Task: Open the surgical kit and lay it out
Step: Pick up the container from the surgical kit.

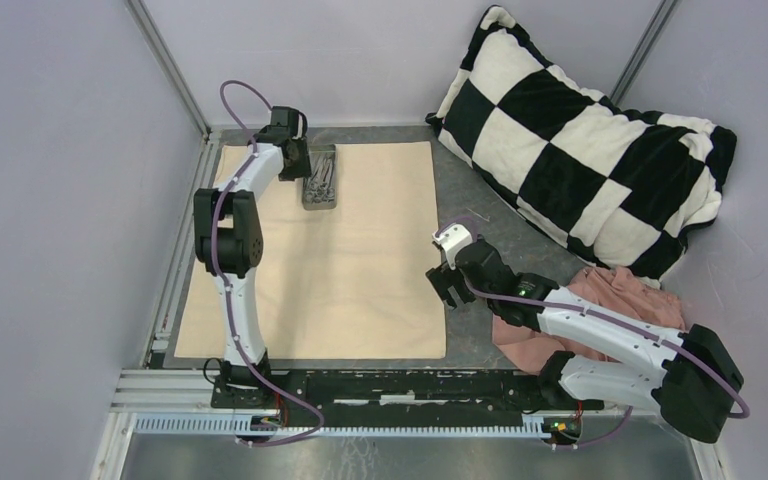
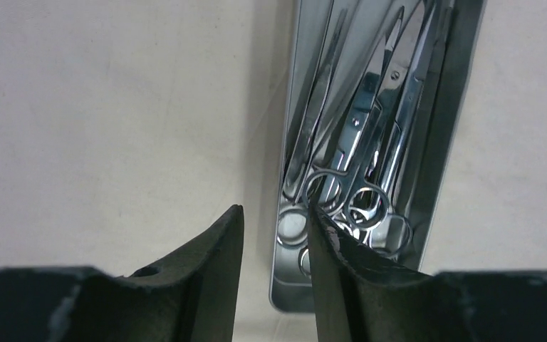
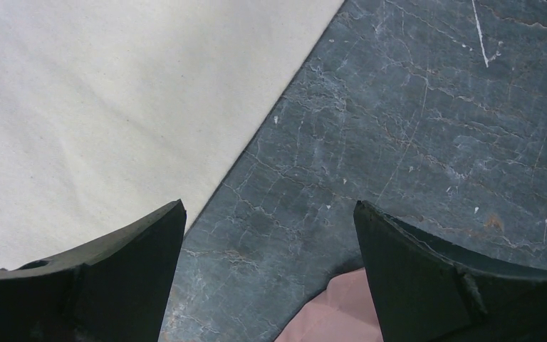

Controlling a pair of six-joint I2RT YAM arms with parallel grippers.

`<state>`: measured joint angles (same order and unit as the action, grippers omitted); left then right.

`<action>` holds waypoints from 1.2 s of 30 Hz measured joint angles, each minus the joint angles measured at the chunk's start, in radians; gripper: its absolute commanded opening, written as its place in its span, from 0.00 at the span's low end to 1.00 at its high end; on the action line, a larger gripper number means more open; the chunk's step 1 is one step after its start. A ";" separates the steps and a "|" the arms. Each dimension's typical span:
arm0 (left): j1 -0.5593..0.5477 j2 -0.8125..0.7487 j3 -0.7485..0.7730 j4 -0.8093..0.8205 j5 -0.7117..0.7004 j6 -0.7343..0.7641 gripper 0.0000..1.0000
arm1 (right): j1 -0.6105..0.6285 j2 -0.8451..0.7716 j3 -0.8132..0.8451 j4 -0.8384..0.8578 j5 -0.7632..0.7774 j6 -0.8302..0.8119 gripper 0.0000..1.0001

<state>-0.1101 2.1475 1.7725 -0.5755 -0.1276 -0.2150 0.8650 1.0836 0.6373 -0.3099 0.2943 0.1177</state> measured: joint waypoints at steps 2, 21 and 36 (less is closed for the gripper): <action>0.006 0.046 0.045 -0.002 0.003 0.003 0.45 | -0.006 0.000 0.000 0.003 0.003 -0.001 0.96; 0.016 0.149 0.145 -0.083 0.051 0.082 0.02 | -0.032 0.024 0.000 0.015 0.008 -0.008 0.96; -0.005 -0.391 -0.408 -0.029 0.121 0.075 0.02 | -0.037 -0.022 0.000 0.005 0.077 -0.009 0.98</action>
<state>-0.1150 1.7561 1.3647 -0.6041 -0.0071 -0.1398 0.8280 1.0615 0.6373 -0.3050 0.3710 0.1085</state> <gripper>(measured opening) 0.044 0.973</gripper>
